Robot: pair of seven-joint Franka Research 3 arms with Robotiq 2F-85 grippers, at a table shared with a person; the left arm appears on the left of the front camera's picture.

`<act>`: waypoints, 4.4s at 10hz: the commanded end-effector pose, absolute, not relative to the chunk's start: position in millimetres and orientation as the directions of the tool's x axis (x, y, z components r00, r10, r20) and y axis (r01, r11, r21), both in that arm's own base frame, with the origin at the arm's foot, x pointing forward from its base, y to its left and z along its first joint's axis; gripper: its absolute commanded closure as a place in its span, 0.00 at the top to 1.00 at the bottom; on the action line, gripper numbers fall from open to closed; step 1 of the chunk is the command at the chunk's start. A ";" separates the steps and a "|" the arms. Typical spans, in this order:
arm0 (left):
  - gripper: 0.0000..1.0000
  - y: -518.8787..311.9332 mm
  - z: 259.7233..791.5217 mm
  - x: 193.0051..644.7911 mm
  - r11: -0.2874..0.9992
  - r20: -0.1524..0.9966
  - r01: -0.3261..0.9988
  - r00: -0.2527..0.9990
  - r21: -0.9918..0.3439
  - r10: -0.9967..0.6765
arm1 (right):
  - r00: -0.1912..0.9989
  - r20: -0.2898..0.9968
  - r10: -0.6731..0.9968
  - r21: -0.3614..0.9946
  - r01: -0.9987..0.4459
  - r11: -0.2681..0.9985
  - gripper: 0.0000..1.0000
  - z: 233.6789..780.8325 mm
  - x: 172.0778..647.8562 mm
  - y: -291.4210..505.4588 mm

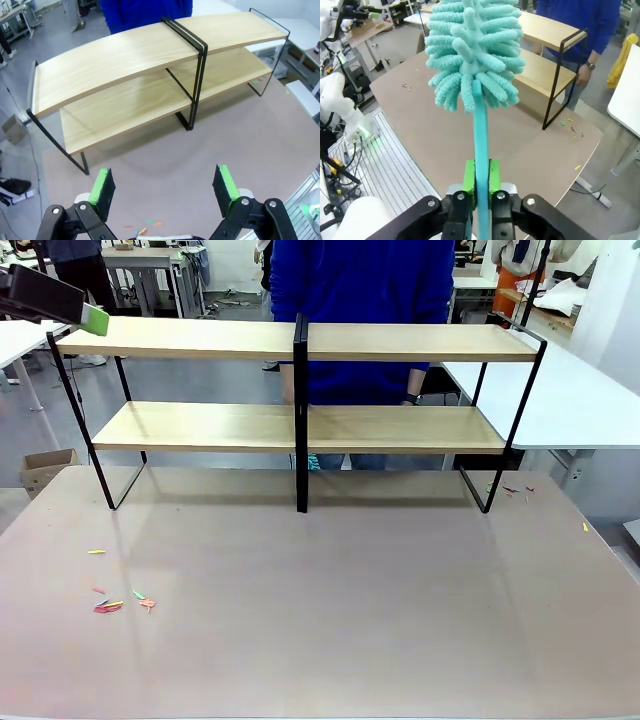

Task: Clean the shelves.
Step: Clean another randomly selected level of the Shelf with the Duster, then place the Duster on the table.

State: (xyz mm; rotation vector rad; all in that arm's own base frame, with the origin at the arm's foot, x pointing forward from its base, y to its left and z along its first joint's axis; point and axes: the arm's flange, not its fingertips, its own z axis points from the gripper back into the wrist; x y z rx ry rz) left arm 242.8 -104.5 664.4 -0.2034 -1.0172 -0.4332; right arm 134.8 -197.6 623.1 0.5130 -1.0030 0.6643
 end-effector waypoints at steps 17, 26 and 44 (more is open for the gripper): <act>1.00 36.3 398.0 336.4 0.036 0.261 0.260 0.965 -0.965 0.018 | 0.229 0.443 0.867 -0.210 -0.913 0.349 0.12 409.5 259.8 -2.8; 1.00 50.3 377.1 337.7 0.014 0.225 0.224 0.974 -0.974 0.040 | 0.153 0.415 0.897 0.056 -0.988 0.142 0.12 315.7 253.4 0.1; 1.00 50.3 377.1 337.7 0.014 0.225 0.224 0.974 -0.974 0.040 | 0.924 0.365 0.116 0.867 -0.383 0.318 1.00 423.4 207.9 -143.4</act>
